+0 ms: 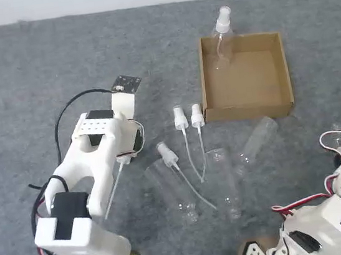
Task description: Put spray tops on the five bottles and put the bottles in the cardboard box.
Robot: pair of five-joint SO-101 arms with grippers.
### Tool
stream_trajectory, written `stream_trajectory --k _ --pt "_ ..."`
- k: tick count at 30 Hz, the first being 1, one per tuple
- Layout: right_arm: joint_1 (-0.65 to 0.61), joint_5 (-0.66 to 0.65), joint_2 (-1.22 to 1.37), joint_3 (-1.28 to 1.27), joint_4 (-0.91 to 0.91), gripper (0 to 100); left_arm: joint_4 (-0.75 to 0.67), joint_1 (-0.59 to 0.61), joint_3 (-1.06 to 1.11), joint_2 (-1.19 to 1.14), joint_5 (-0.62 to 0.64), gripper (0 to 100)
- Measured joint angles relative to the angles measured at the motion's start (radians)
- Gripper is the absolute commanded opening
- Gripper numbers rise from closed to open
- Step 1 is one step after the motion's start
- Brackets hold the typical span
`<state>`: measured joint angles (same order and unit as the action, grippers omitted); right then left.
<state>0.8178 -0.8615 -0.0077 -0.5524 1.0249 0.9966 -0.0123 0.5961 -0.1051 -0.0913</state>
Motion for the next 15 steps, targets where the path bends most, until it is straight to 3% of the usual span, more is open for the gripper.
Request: stream_trajectory --k 6,15 --pt "0.0 0.0 -0.002 0.038 0.002 9.2 0.038 0.015 0.034 0.143 0.0 1" --pt "-0.021 0.0 -0.011 0.038 0.012 26.6 0.048 0.012 0.255 0.483 -0.005 1"
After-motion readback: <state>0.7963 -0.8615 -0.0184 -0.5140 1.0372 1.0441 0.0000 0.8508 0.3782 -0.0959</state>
